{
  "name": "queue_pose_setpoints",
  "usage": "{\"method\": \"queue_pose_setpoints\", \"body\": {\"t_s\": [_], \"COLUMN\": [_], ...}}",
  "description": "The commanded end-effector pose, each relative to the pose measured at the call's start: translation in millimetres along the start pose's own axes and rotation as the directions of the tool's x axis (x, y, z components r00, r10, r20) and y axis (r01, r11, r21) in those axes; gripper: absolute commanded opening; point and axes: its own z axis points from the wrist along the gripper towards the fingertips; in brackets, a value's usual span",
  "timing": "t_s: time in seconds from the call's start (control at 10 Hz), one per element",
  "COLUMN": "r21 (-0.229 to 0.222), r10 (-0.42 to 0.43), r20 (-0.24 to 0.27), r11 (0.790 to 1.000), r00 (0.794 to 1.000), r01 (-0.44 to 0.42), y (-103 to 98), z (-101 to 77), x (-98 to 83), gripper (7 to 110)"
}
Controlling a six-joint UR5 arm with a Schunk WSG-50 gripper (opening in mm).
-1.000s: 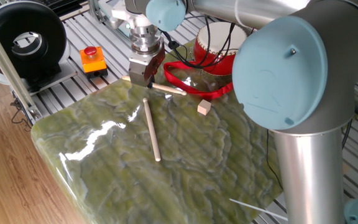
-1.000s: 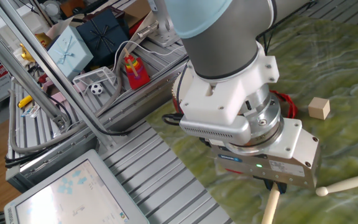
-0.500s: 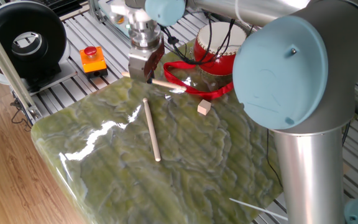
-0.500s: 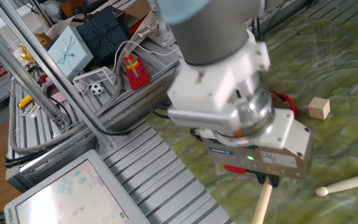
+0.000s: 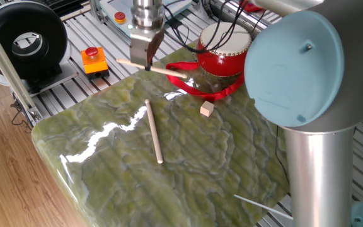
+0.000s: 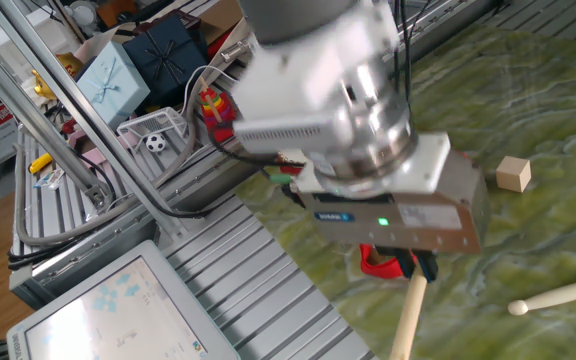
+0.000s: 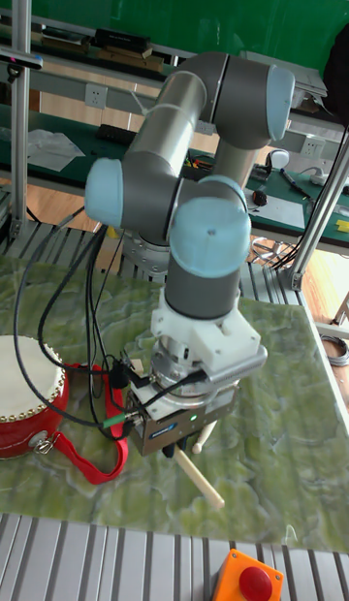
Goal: Play the drum
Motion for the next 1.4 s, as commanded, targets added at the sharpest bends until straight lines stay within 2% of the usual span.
{"method": "queue_pose_setpoints", "body": {"t_s": [0.0,0.2,0.4,0.5,0.7,0.9,1.2,1.3], "r21": [-0.046,-0.022,0.008,0.012,0.04,0.03,0.002,0.006], "r10": [-0.026,-0.018,-0.008,-0.008,0.012,0.027,0.071,0.078], "r20": [0.04,0.006,-0.033,-0.035,-0.052,-0.06,-0.05,-0.053], "r11": [0.999,1.0,1.0,1.0,0.999,0.999,0.998,0.997], "r00": [0.999,1.0,0.999,0.999,0.999,0.998,0.996,0.996], "r01": [0.027,0.018,0.008,0.008,-0.01,-0.026,-0.071,-0.078], "y": [11.9,16.4,33.6,41.7,38.1,32.5,40.0,39.2], "z": [-29.0,-41.4,-58.9,-61.3,-59.4,-58.1,-57.8,-57.9], "x": [-1.3,1.1,-2.3,-6.3,-3.1,5.0,2.3,3.2], "gripper": [7,7,7,7,7,7,7,7]}}
